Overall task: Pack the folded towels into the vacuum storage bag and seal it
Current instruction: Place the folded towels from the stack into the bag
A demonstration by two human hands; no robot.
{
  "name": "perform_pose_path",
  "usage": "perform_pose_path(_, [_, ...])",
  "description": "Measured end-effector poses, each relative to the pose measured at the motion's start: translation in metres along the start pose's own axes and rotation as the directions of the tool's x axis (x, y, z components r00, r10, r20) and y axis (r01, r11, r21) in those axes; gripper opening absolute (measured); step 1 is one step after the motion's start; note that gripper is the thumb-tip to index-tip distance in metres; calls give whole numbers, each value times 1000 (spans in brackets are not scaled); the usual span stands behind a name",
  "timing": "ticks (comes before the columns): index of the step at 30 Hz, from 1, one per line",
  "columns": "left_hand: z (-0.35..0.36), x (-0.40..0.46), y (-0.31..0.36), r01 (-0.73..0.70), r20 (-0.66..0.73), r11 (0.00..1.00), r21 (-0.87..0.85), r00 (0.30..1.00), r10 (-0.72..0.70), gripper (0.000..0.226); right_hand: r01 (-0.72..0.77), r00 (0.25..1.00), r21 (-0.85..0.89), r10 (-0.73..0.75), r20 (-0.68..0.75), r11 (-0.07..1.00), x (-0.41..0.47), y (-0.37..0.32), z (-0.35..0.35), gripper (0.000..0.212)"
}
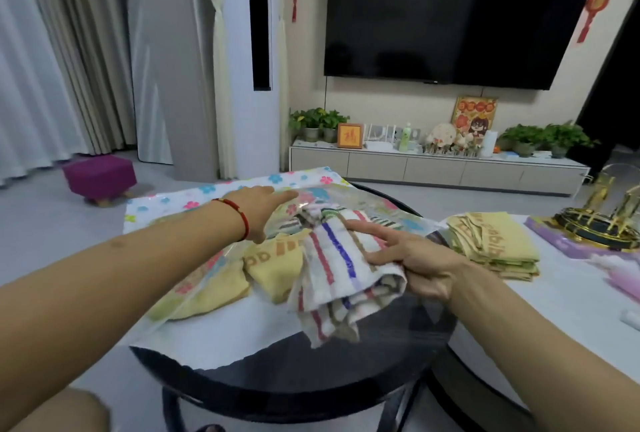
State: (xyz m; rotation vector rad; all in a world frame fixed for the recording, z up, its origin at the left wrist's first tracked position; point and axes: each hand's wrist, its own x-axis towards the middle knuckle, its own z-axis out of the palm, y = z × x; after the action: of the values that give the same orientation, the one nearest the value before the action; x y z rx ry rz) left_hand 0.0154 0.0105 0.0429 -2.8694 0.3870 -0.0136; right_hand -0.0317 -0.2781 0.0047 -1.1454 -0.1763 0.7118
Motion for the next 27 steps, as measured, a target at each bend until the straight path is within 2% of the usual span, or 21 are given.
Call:
perform_pose_path(2, [-13, 2, -5, -14, -48, 1000, -24, 999, 13, 107, 28, 999, 23, -28, -36, 999, 45, 12, 24, 63])
perform_pose_path(4, [-28, 6, -7, -13, -104, 998, -55, 995, 8, 104, 108, 991, 156, -94, -98, 982, 87, 19, 47, 64])
perform_pose_path(6, [-42, 9, -6, -15, -157, 997, -72, 988, 4, 96, 246, 966, 340, -201, -165, 907, 121, 21, 63, 68])
perform_pose_path(8, [-52, 11, -6, -11, -196, 997, -71, 981, -3, 90, 327, 938, 408, -238, -253, 853, 146, 30, 66, 70])
perform_pose_path(10, [-58, 11, -6, -8, -195, 998, -63, 981, -4, 94, 284, 917, 264, -181, -356, 922, 159, 49, 63, 63])
perform_pose_path(13, [-54, 9, -5, -16, -200, 998, -53, 980, 5, 94, 67, 927, -15, -68, -369, 998, 162, 87, 52, 48])
perform_pose_path(16, [-45, 6, 0, -53, -212, 997, -46, 976, 42, 93, 62, 881, -87, -96, -463, 994, 149, 93, 41, 33])
perform_pose_path(18, [-38, 7, 6, -77, -220, 996, -34, 973, 67, 91, 49, 859, -203, -145, -492, 978, 135, 84, 27, 30])
perform_pose_path(23, [-27, 18, 33, -126, -255, 992, 31, 958, 130, 80, -92, 924, -521, -122, -362, 849, 72, 56, -31, 23])
perform_pose_path(25, [-24, 28, 49, -148, -255, 986, 75, 953, 163, 76, -148, 922, -597, -108, -371, 788, 43, 46, -65, 20])
perform_pose_path(27, [-20, 39, 66, -158, -264, 980, 122, 946, 186, 71, -145, 899, -609, -153, -410, 780, 15, 37, -102, 19])
